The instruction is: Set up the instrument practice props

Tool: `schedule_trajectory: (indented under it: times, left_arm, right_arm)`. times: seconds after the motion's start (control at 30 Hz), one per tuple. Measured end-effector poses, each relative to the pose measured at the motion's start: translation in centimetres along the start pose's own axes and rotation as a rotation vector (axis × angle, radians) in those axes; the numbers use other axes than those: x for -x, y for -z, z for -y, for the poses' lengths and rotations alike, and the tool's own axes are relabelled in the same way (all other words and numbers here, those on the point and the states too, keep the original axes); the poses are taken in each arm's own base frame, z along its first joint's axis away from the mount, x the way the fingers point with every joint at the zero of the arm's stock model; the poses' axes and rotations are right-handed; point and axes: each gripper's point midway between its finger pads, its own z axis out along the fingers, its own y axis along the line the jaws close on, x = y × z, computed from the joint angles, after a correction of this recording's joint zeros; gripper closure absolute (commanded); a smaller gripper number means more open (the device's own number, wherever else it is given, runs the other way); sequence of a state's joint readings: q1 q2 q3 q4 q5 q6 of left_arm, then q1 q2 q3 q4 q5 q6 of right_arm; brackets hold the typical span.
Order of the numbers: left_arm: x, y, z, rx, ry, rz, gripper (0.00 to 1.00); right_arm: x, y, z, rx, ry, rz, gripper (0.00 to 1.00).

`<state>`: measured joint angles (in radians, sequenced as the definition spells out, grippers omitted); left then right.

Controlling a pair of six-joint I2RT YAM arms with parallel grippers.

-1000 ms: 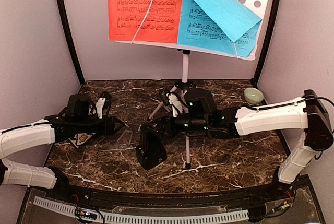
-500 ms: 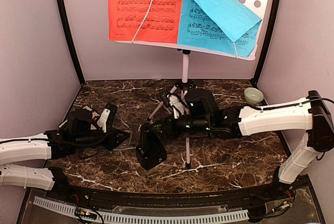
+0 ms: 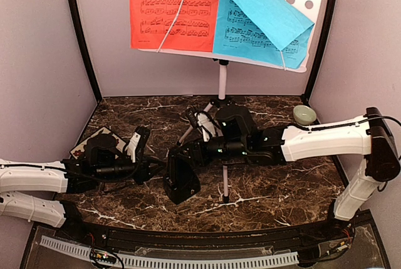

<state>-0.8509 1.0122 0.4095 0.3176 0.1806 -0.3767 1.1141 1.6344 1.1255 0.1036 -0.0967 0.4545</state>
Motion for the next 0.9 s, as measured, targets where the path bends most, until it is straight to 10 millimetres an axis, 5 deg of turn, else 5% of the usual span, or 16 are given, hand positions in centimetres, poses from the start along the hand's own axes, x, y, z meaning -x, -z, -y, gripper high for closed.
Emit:
schedule_trajectory:
  times: [0.37, 0.9]
  left_arm:
    - [0.8, -0.1, 1.2, -0.043, -0.031, 0.036, 0.88]
    - [-0.2, -0.9, 0.5, -0.019, -0.061, 0.0, 0.88]
  right_arm:
    - [0.2, -0.3, -0.4, 0.009, 0.005, 0.007, 0.64]
    - [0.2, -0.3, -0.8, 0.016, 0.015, 0.014, 0.69]
